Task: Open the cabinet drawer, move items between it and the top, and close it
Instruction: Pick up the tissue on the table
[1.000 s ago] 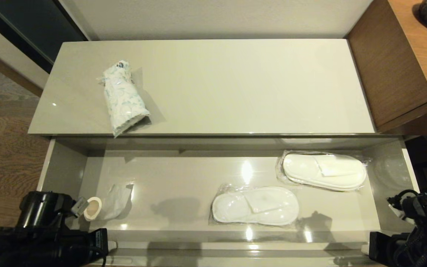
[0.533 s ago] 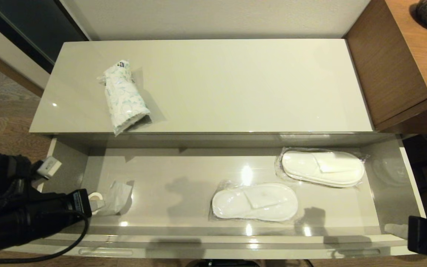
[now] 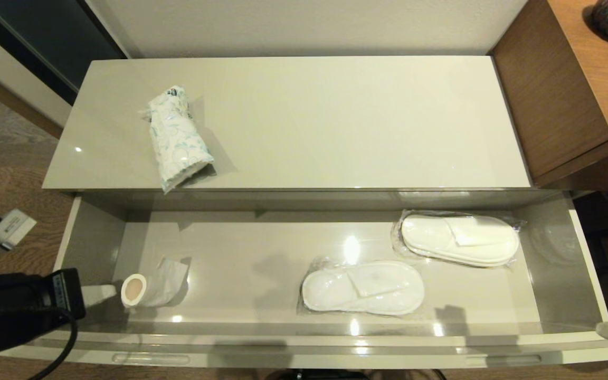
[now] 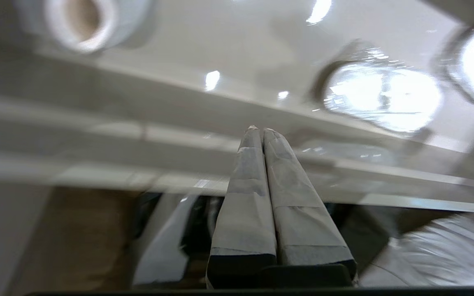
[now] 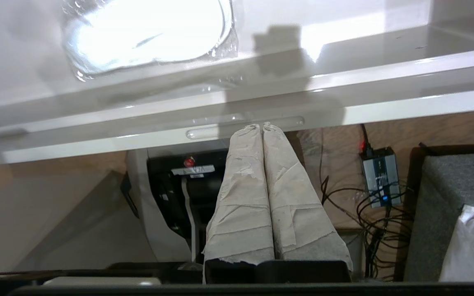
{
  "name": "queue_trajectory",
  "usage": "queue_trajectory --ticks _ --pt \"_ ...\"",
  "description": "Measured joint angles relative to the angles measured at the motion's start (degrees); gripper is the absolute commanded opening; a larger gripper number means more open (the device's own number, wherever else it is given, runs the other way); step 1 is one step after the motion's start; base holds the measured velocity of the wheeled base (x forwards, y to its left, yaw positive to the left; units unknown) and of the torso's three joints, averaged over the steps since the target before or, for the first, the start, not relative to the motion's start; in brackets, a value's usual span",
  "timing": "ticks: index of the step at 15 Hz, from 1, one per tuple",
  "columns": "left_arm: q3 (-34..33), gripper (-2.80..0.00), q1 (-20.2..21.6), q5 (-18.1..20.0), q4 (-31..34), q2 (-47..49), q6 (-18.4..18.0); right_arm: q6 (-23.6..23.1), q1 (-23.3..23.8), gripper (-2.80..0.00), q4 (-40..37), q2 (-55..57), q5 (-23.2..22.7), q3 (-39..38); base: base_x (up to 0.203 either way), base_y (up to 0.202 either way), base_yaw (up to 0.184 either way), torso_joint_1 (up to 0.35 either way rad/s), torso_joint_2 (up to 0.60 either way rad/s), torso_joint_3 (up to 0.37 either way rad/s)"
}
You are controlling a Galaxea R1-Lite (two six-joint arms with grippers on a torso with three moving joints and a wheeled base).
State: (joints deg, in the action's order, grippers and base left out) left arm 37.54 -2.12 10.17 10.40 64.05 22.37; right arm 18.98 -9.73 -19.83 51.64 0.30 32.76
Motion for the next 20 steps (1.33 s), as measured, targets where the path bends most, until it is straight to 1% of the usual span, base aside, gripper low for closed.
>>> queue_trajectory --ticks 2,3,5,7,8,10,12,14,16,18,20 --pt "1.0 -2.8 0.0 -3.5 6.7 -4.9 -2.3 0.1 0.0 -2.8 -5.4 -3.0 0.0 2.9 0.0 0.0 0.0 0.0 0.0 0.0" --pt "1.6 -2.8 0.0 -4.3 9.6 -7.5 -3.0 0.2 0.0 -2.8 -7.3 -4.6 0.0 3.6 0.0 0.0 0.0 0.0 0.0 0.0" --pt "4.1 -2.8 0.1 -5.1 18.0 -14.1 -3.5 0.2 0.2 -2.8 -11.3 -8.2 0.1 4.5 0.0 0.0 0.0 0.0 0.0 0.0" --pt "6.1 -2.8 1.0 -5.3 26.2 -19.4 -3.0 0.1 1.9 -2.8 -12.3 -11.0 1.1 4.2 0.0 0.0 0.0 0.0 0.0 0.0" --pt "6.4 -2.8 1.4 -5.4 27.8 -21.1 -2.9 0.0 2.4 -2.8 -12.7 -12.3 1.7 4.0 0.0 0.0 0.0 0.0 0.0 0.0" --pt "6.1 -2.8 1.6 -5.4 28.0 -23.2 -2.9 -0.2 2.8 -2.8 -14.5 -15.1 2.9 3.9 0.0 0.0 0.0 0.0 0.0 0.0" --pt "5.9 -2.8 1.6 -5.4 28.0 -24.2 -3.0 -0.2 3.3 -2.8 -19.7 -19.3 5.0 4.9 0.0 0.0 0.0 0.0 0.0 0.0" --pt "6.4 -2.8 1.6 -5.0 26.5 -23.8 -3.0 -0.6 4.1 -2.8 -26.8 -23.3 6.3 8.6 0.0 0.0 0.0 0.0 0.0 0.0" --pt "6.4 -2.8 1.6 -4.3 25.7 -23.3 -3.0 -0.8 5.0 -2.8 -31.6 -25.9 6.7 12.3 0.0 0.0 0.0 0.0 0.0 0.0" --pt "6.4 -2.8 1.6 -4.1 25.7 -23.1 -3.0 -1.5 7.3 -2.8 -34.4 -28.5 5.4 10.7 0.0 0.0 0.0 0.0 0.0 0.0" --pt "6.1 -2.8 1.6 -4.1 25.7 -23.0 -3.0 -4.0 11.7 -2.8 -35.3 -30.7 1.0 8.0 0.0 0.0 0.0 0.0 0.0 0.0"
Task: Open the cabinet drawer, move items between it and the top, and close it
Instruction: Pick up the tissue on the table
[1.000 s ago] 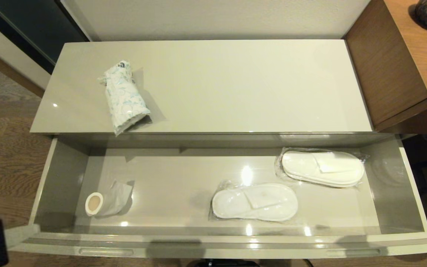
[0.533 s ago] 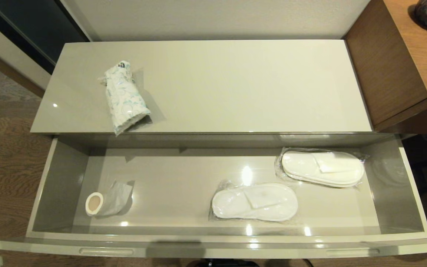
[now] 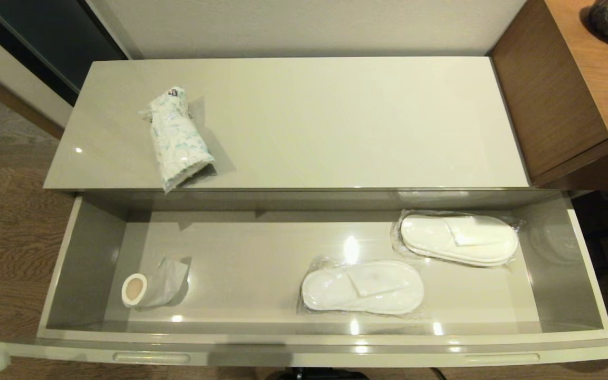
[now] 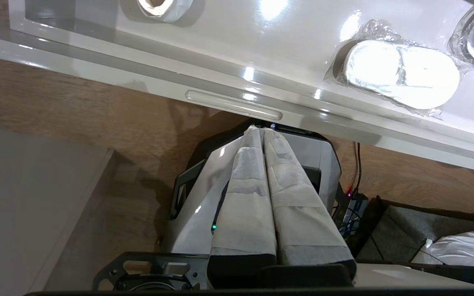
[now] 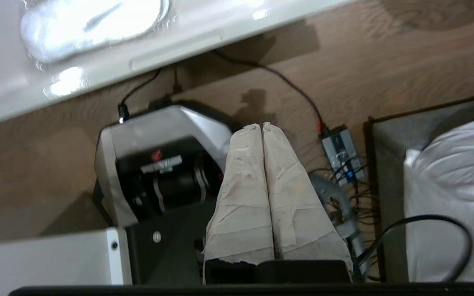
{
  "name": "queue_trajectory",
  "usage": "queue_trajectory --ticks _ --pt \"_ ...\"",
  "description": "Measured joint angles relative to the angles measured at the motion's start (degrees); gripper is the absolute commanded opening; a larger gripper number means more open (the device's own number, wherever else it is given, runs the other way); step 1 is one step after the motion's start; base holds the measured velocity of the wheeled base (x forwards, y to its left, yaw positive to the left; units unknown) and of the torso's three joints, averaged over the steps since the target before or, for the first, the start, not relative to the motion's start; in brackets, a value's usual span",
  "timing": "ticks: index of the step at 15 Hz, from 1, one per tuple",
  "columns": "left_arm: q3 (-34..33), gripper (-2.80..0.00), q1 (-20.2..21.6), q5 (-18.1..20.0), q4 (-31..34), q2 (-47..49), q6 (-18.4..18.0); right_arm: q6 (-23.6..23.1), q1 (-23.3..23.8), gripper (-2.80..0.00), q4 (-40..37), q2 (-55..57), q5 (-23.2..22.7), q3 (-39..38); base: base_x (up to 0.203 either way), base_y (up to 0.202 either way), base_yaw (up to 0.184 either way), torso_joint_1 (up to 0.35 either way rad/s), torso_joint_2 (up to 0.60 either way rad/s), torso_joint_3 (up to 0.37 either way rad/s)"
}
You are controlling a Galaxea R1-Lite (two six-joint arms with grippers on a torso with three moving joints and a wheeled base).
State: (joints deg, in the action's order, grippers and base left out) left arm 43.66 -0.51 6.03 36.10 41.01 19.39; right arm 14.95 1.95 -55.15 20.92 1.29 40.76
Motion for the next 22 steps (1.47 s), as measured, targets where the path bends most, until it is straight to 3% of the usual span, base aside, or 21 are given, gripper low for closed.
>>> queue_trajectory --ticks 2,4,9,11,19,22 --pt "-0.3 -2.8 0.0 -0.1 0.0 -0.2 0.0 -5.9 2.2 -2.8 2.4 -2.4 -3.5 -4.5 0.0 0.0 0.0 0.0 0.0 0.0" --pt "-0.6 -2.8 0.0 -0.1 0.1 -0.4 0.0 -8.8 3.2 -2.8 10.9 -3.9 -4.3 -9.7 0.0 0.0 0.0 0.0 0.0 0.0" --pt "-1.3 -2.8 0.0 -0.2 0.0 -0.4 -0.2 -11.3 3.5 -2.8 49.1 -5.1 -4.5 -30.7 0.0 0.0 0.0 0.0 0.0 0.0" --pt "-1.4 -2.8 0.0 -0.1 -0.1 -0.2 -0.2 -13.2 3.5 -2.8 60.8 -5.3 -5.0 -34.8 0.0 0.0 0.0 0.0 0.0 0.0" --pt "-2.0 -2.8 0.0 0.5 0.0 0.1 -0.2 -7.1 2.7 -2.8 59.5 -5.6 -10.8 -30.1 0.0 0.0 0.0 0.0 0.0 0.0" --pt "-2.0 -2.8 0.0 0.5 0.0 0.0 -0.2 -6.0 0.4 -2.8 54.8 -7.6 -11.2 -28.0 0.0 0.0 0.0 0.0 0.0 0.0"
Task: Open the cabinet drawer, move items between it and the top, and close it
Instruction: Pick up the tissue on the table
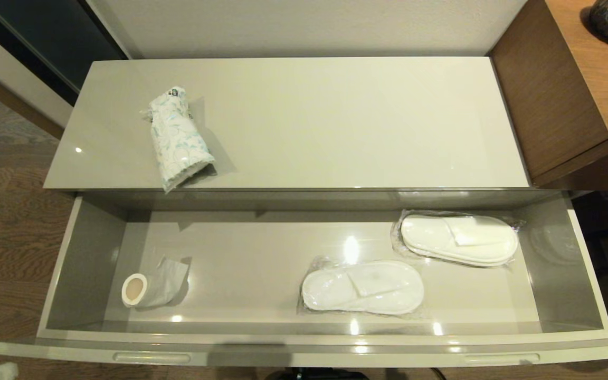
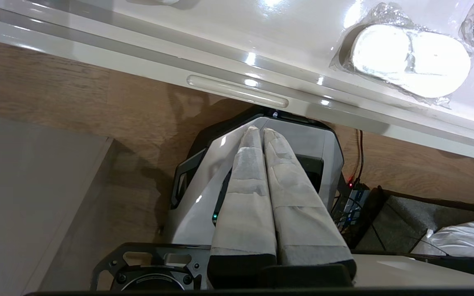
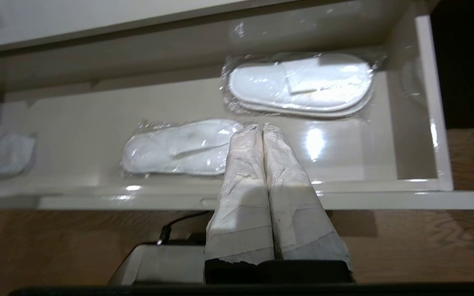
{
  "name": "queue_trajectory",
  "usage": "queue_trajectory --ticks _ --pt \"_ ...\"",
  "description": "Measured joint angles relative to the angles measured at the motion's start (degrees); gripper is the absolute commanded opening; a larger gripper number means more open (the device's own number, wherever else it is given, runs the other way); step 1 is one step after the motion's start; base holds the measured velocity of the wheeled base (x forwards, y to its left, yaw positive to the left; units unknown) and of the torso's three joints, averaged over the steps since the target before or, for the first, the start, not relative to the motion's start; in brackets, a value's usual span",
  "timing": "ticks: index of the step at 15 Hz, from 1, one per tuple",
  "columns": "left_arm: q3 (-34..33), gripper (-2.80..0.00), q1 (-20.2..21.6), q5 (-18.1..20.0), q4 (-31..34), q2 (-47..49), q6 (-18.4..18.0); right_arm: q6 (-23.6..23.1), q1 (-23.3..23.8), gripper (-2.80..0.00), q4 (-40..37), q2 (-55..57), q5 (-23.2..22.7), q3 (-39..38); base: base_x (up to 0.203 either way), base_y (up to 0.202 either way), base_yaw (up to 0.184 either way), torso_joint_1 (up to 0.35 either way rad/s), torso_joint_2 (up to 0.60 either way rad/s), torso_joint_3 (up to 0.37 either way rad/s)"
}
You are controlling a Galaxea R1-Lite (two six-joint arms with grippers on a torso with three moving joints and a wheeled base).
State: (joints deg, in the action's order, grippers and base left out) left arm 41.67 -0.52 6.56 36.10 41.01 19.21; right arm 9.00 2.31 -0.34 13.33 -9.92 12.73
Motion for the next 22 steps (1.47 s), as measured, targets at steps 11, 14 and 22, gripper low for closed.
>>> queue_trajectory --ticks 11,14,22 --pt "0.6 -2.8 0.0 -0.1 -0.6 0.0 0.0 -1.8 -2.2 -2.8 5.2 -10.3 5.0 -11.5 0.0 0.0 0.0 0.0 0.0 0.0" --pt "0.6 -2.8 0.0 -0.1 -1.3 0.3 -0.1 -4.1 -2.1 -2.8 3.3 -11.2 10.8 -12.6 0.0 0.0 0.0 0.0 0.0 0.0" --pt "2.6 -2.8 -0.1 0.1 -1.3 1.3 -2.4 -7.4 -2.1 -2.8 0.3 -11.6 10.5 -12.7 0.0 0.0 0.0 0.0 0.0 0.0"
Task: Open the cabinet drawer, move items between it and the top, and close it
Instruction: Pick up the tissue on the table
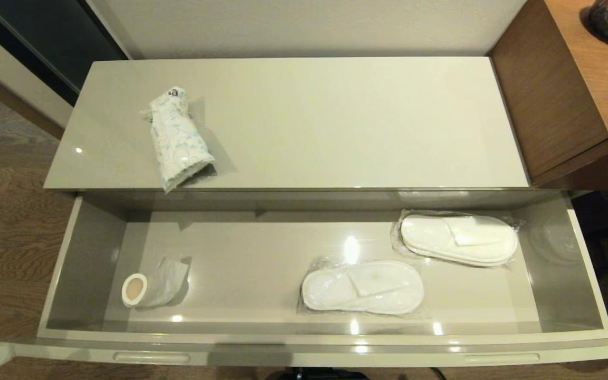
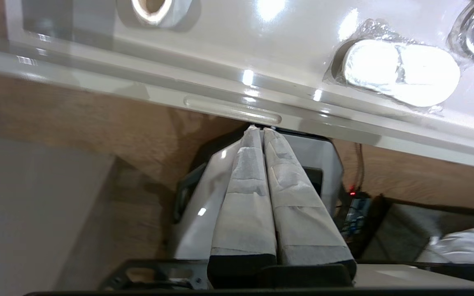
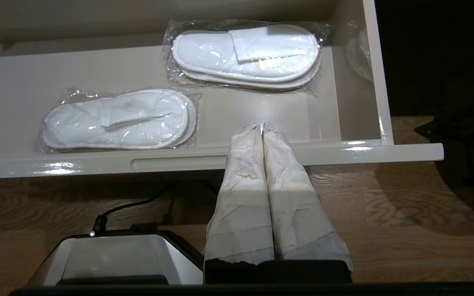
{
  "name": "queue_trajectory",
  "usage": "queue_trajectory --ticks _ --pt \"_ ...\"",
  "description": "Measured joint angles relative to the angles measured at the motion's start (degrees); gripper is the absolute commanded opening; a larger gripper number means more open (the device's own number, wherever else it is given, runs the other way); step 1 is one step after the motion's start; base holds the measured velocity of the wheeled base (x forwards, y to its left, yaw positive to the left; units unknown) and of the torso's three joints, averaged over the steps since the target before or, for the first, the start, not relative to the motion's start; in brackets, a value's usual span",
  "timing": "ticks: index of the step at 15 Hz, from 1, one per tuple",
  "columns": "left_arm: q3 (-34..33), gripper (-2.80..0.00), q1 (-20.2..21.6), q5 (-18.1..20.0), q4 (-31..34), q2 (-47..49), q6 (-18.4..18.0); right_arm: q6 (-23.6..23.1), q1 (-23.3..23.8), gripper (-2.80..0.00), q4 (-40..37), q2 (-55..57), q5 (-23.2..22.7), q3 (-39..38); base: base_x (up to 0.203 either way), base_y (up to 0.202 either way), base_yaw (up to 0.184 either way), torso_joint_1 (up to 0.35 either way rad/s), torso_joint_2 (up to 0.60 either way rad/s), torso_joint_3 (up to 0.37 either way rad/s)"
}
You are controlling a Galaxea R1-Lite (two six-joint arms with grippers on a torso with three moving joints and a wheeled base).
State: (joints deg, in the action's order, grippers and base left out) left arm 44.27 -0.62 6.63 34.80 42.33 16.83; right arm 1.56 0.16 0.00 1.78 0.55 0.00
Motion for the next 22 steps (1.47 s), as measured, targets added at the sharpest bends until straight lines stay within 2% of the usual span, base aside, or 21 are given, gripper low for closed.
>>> queue_trajectory --ticks 5,6,10,12,14,17,20,22 --pt "2.2 -2.8 0.1 -0.2 -1.1 6.9 -1.0 -1.7 0.0 -2.8 0.0 0.0 -0.2 0.0 0.0 0.0 0.0 0.0 0.0 0.0" --pt "2.4 -2.8 0.1 -0.2 -3.0 9.4 -1.0 -1.8 0.0 -2.8 0.0 0.0 -0.2 0.0 0.0 0.0 0.0 0.0 0.0 0.0" --pt "5.0 -2.8 -0.1 0.5 -17.6 19.9 -1.1 -0.9 0.0 -2.8 -0.1 0.0 0.0 0.0 0.0 0.0 0.0 0.0 0.0 0.0" --pt "7.5 -2.8 -0.1 0.6 -20.1 23.7 -0.8 -0.6 0.0 -2.8 0.0 0.0 0.0 0.0 0.0 0.0 0.0 0.0 0.0 0.0" --pt "13.5 -2.8 0.0 0.9 -20.6 29.7 0.9 -0.6 0.0 -2.8 0.0 0.0 0.0 0.0 0.0 0.0 0.0 0.0 0.0 0.0" --pt "27.0 -2.8 0.0 1.6 -20.5 43.0 4.1 -0.9 -0.1 -2.8 0.0 0.0 0.0 0.0 0.0 0.0 0.0 0.0 0.0 0.0" --pt "48.1 -2.8 0.0 2.5 -16.3 55.9 6.1 -0.6 0.0 -2.8 0.0 0.0 0.0 0.0 0.0 0.0 0.0 0.0 0.0 0.0" --pt "60.2 -2.8 0.0 3.7 -15.2 65.5 6.2 -0.6 0.0 -2.8 0.0 0.0 0.0 0.0 0.0 0.0 0.0 0.0 0.0 0.0"
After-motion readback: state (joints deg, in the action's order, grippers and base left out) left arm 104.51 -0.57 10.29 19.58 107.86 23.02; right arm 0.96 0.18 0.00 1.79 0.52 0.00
